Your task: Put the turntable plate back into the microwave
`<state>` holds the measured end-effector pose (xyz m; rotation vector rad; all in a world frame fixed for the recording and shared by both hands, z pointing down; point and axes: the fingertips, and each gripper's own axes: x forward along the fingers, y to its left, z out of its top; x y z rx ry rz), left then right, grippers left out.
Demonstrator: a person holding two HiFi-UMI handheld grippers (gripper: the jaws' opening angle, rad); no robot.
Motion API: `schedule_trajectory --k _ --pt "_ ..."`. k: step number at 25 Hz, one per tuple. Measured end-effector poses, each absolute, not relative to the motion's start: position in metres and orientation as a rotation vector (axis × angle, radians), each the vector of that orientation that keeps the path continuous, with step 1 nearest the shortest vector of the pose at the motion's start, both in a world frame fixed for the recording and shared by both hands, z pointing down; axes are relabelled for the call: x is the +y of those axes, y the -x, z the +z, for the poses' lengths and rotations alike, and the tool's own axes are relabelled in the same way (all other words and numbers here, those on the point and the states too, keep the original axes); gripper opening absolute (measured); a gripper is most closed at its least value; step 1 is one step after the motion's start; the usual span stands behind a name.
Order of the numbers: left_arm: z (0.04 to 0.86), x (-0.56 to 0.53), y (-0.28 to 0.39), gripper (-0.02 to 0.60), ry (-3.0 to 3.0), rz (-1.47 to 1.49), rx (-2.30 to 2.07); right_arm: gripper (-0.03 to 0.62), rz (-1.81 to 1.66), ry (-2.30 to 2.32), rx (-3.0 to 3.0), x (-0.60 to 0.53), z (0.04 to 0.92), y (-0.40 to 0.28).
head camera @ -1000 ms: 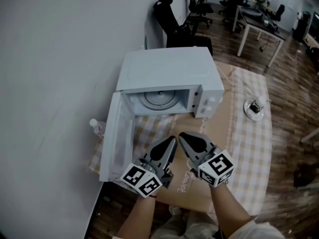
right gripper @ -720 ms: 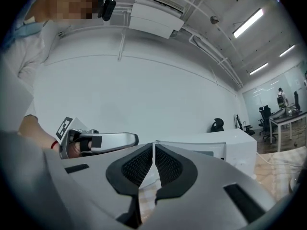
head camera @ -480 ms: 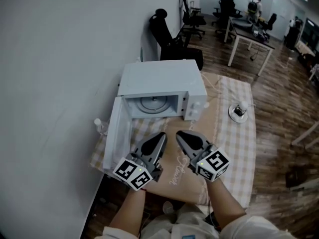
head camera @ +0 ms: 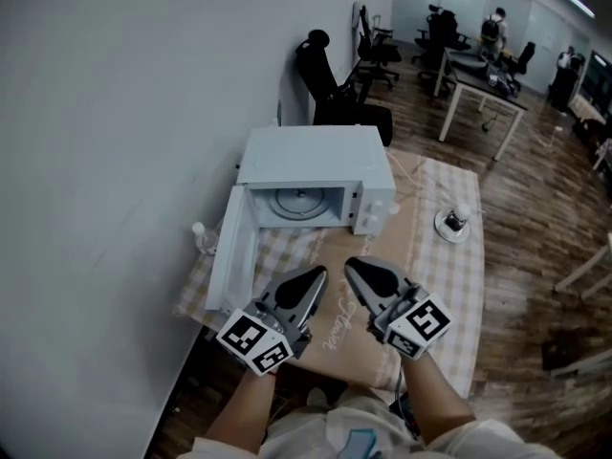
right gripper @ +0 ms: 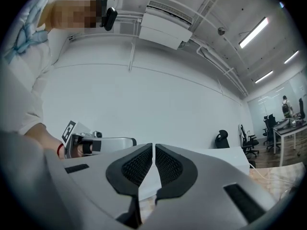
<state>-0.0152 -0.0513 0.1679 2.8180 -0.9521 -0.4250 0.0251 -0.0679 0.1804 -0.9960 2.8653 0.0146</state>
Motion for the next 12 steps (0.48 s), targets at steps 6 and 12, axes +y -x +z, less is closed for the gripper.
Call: schedule_trajectory --k 6,12 --pt "0.134 -0.023 0.01 0.0 -2.881 -0.434 -0.909 0.04 0.043 0.876 2.873 -0.036 0.143 -0.015" --pt "0.104 -0.014 0.021 0.0 -2.956 -0.464 -0.905 0.04 0.163 0.847 2.872 -0.028 0.114 -0.016"
